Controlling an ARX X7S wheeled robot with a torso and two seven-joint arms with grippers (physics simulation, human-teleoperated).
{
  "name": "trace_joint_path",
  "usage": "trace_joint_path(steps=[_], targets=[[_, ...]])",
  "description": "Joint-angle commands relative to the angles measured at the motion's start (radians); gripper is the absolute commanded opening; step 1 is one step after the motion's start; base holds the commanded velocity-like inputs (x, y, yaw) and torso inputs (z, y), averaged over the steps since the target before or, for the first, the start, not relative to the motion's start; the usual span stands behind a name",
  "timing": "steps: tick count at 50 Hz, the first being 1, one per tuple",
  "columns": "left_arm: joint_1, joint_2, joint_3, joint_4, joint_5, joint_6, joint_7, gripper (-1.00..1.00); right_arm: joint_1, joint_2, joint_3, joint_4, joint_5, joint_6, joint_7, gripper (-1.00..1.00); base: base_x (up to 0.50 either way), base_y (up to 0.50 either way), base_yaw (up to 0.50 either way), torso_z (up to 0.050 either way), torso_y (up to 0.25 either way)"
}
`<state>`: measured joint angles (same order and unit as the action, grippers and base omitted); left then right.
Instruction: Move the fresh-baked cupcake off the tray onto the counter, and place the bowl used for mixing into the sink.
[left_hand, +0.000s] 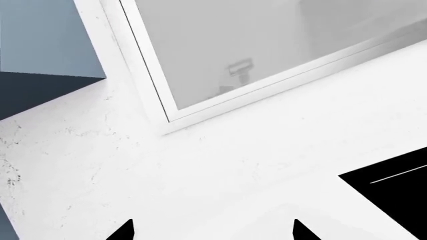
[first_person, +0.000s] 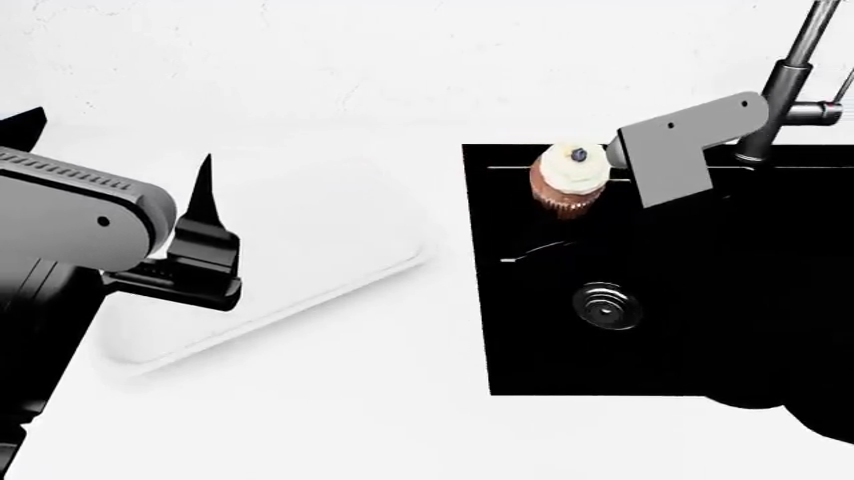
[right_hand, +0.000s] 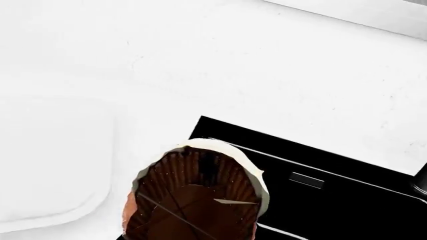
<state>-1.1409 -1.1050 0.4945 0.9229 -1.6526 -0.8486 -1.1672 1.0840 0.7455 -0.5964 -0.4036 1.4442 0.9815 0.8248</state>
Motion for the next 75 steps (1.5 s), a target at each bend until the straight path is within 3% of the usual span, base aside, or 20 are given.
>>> trace_joint_path(steps=[1, 75], targets=[[-0.019, 0.011, 0.004, -0.003, -0.013, -0.009, -0.007, 1.00, 0.005, 0.011, 0.006, -0.008, -0.003, 0.008, 0.003, -1.00, 0.00, -0.50, 0.00, 0.000, 0.000], [0.004, 0.018, 0.003, -0.004, 0.008, 0.000, -0.004, 1.00, -0.001, 0.054, 0.002, -0.034, 0.001, -0.002, 0.007, -1.00, 0.00, -0.50, 0.00, 0.000, 0.000]])
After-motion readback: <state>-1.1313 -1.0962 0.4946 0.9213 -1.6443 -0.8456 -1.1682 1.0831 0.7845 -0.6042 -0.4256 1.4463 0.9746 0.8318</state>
